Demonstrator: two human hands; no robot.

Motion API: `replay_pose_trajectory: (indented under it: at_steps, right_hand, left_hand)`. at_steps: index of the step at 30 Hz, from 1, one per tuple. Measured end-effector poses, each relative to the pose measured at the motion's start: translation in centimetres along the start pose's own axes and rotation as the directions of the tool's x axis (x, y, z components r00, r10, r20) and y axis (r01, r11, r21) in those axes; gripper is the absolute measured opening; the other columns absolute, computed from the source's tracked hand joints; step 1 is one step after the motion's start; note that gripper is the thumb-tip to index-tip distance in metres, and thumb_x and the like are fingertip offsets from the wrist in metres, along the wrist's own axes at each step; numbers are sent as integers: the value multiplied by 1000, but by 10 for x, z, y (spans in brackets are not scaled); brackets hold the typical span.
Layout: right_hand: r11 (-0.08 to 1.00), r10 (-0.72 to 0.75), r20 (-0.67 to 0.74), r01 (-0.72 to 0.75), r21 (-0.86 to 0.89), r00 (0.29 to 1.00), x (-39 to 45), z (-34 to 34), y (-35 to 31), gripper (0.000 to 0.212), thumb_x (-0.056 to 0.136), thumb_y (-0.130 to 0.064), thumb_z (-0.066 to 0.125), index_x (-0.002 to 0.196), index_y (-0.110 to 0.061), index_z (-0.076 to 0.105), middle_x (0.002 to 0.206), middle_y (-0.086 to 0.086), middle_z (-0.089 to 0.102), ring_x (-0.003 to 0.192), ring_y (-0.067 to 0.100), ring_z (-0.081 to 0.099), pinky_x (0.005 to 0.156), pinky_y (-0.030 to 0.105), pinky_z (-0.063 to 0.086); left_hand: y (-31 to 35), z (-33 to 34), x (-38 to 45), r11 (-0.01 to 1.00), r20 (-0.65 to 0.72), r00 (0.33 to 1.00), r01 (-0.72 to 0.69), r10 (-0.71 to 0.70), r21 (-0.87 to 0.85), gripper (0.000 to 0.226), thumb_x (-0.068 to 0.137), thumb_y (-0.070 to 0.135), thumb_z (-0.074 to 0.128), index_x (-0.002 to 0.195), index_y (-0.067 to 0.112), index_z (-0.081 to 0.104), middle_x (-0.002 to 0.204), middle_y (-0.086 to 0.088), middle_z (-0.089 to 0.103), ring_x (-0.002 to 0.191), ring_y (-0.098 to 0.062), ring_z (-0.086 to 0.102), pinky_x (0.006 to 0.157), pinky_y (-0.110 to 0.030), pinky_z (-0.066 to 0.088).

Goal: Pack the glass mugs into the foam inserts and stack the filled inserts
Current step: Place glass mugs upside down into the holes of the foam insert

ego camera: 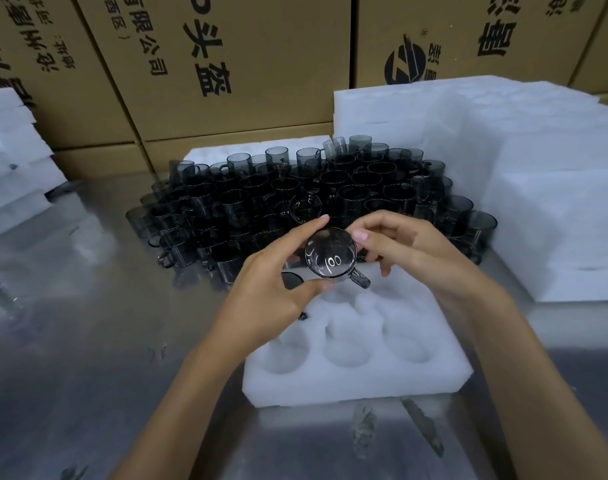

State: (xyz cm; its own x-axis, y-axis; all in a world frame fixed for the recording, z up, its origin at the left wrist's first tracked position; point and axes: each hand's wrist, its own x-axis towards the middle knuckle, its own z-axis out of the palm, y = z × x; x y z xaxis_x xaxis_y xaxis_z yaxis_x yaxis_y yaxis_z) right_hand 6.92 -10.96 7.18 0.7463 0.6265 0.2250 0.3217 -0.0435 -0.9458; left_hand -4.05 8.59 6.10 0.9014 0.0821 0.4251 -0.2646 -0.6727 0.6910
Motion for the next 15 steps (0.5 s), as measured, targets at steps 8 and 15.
replay_pose_trajectory:
  at_steps: [8, 15]
  right_hand:
    - [990, 104, 44, -99, -99, 994, 2, 0, 14, 7, 87, -34, 73, 85, -28, 77, 82, -10, 71, 78, -1, 62, 63, 15, 48]
    - [983, 130, 37, -124, -137, 991, 4, -2, 19, 11, 86, -33, 72, 80, -25, 76, 78, -6, 71, 76, 2, 60, 67, 21, 46]
  left_hand:
    - [-12, 4, 0, 990, 199, 970, 133, -141, 55, 80, 87, 30, 75, 139, 68, 29, 143, 30, 49, 126, 4, 49, 107, -20, 34]
    - [-19, 9, 0, 981, 300, 934, 187, -192, 45, 74, 90, 39, 68, 141, 69, 24, 127, 23, 55, 98, -16, 43, 91, -32, 39]
